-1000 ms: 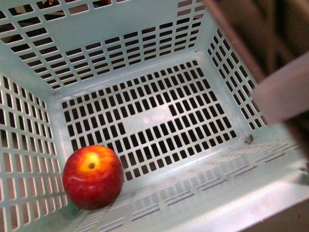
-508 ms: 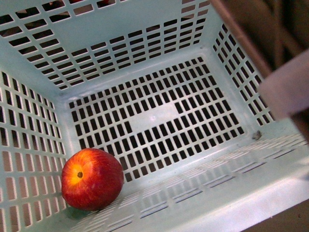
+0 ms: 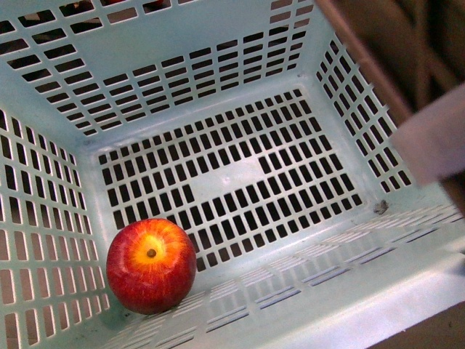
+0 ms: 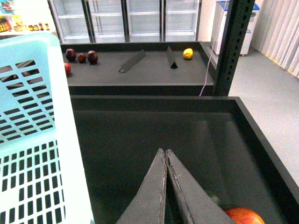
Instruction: Pick apple with right arm and hold basket with left
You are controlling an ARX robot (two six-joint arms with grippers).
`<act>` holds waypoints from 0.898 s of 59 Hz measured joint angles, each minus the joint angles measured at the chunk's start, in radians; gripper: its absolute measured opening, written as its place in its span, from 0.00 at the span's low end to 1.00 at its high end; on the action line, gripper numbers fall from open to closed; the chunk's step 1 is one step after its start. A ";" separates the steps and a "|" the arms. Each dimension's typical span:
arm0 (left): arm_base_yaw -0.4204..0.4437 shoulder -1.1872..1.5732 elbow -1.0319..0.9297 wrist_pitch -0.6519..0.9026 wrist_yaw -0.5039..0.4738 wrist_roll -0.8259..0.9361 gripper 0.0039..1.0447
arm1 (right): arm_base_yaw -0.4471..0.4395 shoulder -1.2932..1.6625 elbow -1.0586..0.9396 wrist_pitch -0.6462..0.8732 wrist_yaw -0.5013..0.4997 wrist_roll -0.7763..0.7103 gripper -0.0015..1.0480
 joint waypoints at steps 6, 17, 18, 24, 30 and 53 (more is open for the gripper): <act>0.000 0.000 0.000 0.000 0.001 -0.001 0.14 | -0.001 -0.036 -0.012 -0.024 0.000 0.000 0.02; 0.000 0.000 0.000 0.000 -0.006 0.000 0.14 | -0.001 -0.113 -0.040 -0.066 0.000 0.000 0.02; 0.000 0.000 0.000 0.000 -0.005 0.000 0.14 | -0.001 -0.120 -0.047 -0.057 0.000 -0.001 0.02; 0.000 0.000 0.000 0.000 0.000 0.000 0.14 | -0.001 -0.158 -0.047 -0.084 0.000 -0.001 0.02; 0.000 0.000 0.000 0.000 0.001 -0.001 0.14 | -0.001 -0.202 -0.047 -0.127 0.000 -0.001 0.02; 0.000 0.000 0.000 0.000 0.000 -0.001 0.14 | -0.001 -0.294 -0.047 -0.219 0.000 -0.001 0.02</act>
